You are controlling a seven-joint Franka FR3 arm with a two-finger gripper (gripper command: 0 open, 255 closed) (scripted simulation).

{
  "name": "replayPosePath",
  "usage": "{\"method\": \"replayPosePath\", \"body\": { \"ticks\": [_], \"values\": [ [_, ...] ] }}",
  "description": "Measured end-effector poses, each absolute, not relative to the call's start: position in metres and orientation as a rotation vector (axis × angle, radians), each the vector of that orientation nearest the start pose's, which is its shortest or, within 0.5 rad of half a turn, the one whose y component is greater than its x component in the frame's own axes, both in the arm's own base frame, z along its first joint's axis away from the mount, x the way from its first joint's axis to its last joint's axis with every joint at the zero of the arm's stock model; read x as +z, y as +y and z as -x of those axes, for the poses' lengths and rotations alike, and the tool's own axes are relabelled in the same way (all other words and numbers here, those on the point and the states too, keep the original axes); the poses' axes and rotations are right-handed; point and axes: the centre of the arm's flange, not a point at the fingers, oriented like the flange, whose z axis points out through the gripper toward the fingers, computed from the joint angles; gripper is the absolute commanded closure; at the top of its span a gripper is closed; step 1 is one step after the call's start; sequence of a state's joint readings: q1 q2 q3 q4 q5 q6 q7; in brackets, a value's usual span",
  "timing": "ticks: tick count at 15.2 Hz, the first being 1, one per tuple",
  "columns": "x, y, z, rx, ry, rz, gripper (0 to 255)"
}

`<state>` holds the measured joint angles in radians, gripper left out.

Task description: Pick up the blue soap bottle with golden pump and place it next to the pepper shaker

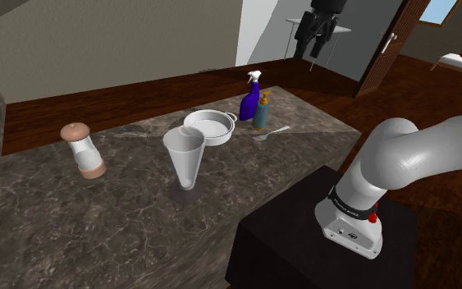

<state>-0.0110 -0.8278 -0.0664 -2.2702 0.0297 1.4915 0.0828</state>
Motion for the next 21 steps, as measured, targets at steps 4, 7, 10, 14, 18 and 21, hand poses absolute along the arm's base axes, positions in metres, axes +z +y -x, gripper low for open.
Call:
{"method": "replayPosePath", "body": {
  "ticks": [4, 7, 10, 14, 18, 21],
  "values": [
    [0.613, -0.044, -0.288, -0.106, 0.178, 3.051, 0],
    [0.583, -0.065, -0.297, -0.153, 0.133, 3.046, 0],
    [0.554, -0.087, -0.305, -0.206, 0.086, 3.039, 0],
    [0.510, -0.117, -0.319, -0.273, 0.024, 3.027, 0],
    [0.467, -0.140, -0.335, -0.342, -0.038, 3.011, 0],
    [0.439, -0.163, -0.352, -0.392, -0.085, 2.998, 0]
  ]
}}
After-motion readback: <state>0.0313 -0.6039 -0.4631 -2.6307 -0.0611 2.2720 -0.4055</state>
